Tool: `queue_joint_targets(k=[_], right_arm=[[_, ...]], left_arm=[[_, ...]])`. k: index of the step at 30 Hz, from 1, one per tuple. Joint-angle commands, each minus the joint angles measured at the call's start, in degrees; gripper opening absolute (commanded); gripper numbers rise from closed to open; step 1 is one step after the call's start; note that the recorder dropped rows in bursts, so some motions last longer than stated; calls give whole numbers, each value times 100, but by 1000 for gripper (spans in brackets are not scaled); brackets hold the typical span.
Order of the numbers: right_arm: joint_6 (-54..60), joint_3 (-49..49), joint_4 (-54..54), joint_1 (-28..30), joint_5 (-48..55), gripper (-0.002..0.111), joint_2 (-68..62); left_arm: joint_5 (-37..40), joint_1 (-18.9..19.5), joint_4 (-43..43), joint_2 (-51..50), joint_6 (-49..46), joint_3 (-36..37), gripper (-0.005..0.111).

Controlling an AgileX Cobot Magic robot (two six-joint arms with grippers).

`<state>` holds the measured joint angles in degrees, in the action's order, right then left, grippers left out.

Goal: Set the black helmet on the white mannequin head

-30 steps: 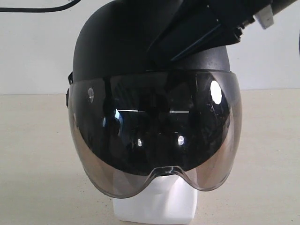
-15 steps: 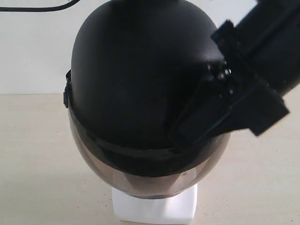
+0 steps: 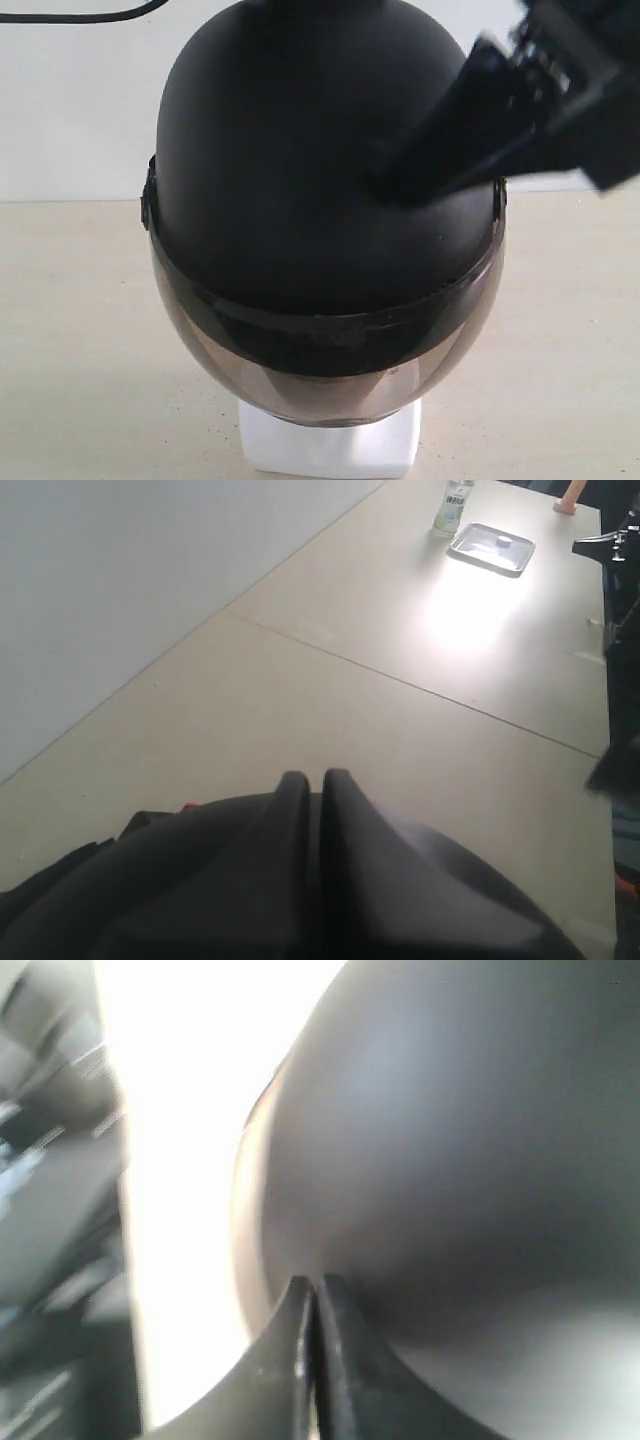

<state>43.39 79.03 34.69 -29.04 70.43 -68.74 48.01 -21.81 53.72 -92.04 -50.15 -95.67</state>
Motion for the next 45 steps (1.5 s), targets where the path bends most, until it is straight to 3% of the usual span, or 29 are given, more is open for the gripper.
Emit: queue_joint_targets(k=[1,8,14,27,32,36,45], right_arm=[[-73,269,-578,46,-1109,0,778],[-1154,-625,-1400,46,-3002,0,2155],[-1676,-2185,-1461,46,-4684,0,3445],[-1643,-5012,-1415,46,-6464,0,5298],[-1643,-5579,-1406,46,-6507,0,5620],[-1643,-5672,-1391,46,-6067,0,5608],[-1643,-5672,-1391,46,-5900,0,5608]], left_arm=[[59,-4,-160,587,-42,-163,4],[-42,-4,-1627,1788,1013,-129,4],[-113,-4,-2656,3106,1625,688,4],[-2022,-4,-3070,6119,2719,4782,4],[-2459,-4,-3083,6865,2917,6021,4],[-2576,-4,-3083,7064,2917,6617,4],[-2543,-4,-3083,7074,2917,6845,4]])
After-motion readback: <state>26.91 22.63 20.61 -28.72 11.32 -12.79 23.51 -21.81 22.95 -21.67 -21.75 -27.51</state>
